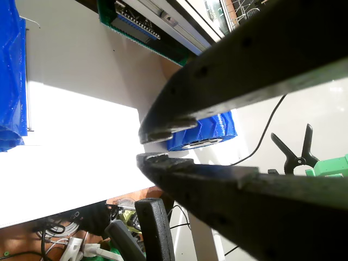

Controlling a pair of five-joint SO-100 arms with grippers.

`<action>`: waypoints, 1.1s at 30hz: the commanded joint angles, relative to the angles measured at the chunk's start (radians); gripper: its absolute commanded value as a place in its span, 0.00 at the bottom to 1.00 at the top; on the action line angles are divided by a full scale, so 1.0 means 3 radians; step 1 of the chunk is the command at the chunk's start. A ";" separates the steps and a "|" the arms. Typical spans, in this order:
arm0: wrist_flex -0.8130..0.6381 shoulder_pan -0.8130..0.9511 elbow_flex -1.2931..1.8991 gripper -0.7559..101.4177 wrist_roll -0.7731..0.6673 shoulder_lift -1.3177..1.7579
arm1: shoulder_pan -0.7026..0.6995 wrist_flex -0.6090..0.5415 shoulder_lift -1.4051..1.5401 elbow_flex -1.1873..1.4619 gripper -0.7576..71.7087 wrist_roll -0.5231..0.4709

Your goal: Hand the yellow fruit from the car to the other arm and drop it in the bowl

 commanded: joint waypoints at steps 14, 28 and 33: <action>0.0005 -0.0010 -0.0005 0.02 0.0031 -0.0015 | 0.0005 -0.0215 0.1698 0.1365 0.01 -0.0215; 0.0000 -0.0010 0.0000 0.01 0.0031 -0.0031 | 0.0389 -0.0767 0.4975 0.3595 0.01 -0.0240; 0.0010 -0.0010 0.0000 0.01 0.0026 -0.0036 | 0.0711 -0.0859 0.5834 0.4132 0.01 -0.0327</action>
